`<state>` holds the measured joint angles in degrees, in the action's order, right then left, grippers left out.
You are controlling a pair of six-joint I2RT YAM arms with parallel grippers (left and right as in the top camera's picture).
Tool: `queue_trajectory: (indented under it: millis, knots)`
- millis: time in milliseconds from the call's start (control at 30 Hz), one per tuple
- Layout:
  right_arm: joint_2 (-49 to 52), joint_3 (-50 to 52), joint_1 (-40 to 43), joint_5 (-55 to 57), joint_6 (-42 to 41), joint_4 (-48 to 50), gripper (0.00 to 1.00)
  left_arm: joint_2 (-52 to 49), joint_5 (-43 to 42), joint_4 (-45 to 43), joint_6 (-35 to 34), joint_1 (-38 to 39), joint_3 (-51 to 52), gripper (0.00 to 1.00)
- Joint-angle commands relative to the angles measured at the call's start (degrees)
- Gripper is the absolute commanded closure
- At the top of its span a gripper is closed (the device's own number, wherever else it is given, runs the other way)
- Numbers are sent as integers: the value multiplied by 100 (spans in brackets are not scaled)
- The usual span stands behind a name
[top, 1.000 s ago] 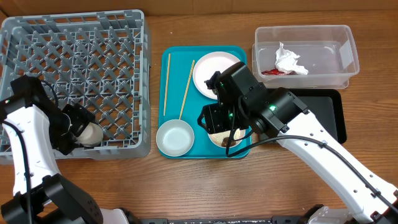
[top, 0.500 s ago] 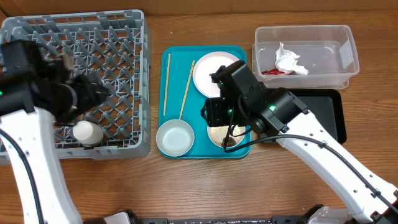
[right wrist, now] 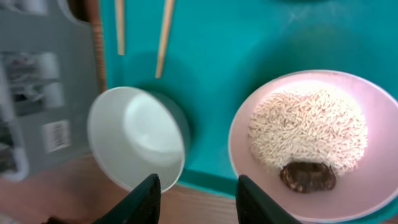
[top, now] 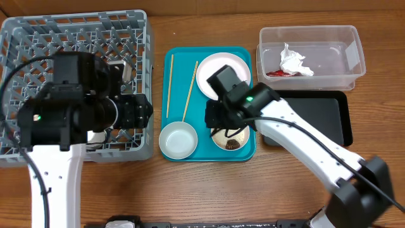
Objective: Sort waste into correct bins and load items into the dishwasher
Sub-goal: 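Grasp the pink rice plate with the right gripper and lift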
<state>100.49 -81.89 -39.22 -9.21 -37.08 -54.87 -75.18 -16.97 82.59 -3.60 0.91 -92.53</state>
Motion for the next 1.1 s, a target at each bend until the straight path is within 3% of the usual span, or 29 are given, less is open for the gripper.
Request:
queue_trajectory:
  millis: [0,200,333,367,500,767,1067]
  knots:
    - [459,57,-46,15,-201,35,62,4,-501,-142,330,42,313,25]
    - [1196,57,-48,-42,-195,81,62,-4,-584,-337,378,42,365,22]
    - [1554,57,-59,-264,-155,57,64,-9,-555,-339,361,39,365,7]
    - [1587,57,-59,-267,-157,42,74,-9,-555,-339,361,39,365,0]
    - [1600,44,-55,-238,-269,57,94,-9,-555,-337,361,42,365,0]
    - [1589,-26,-50,-111,-350,-81,94,-9,-555,-341,361,39,365,0]
    - [1589,-876,-52,1311,-20,-1416,96,-9,-555,-361,361,39,365,0]
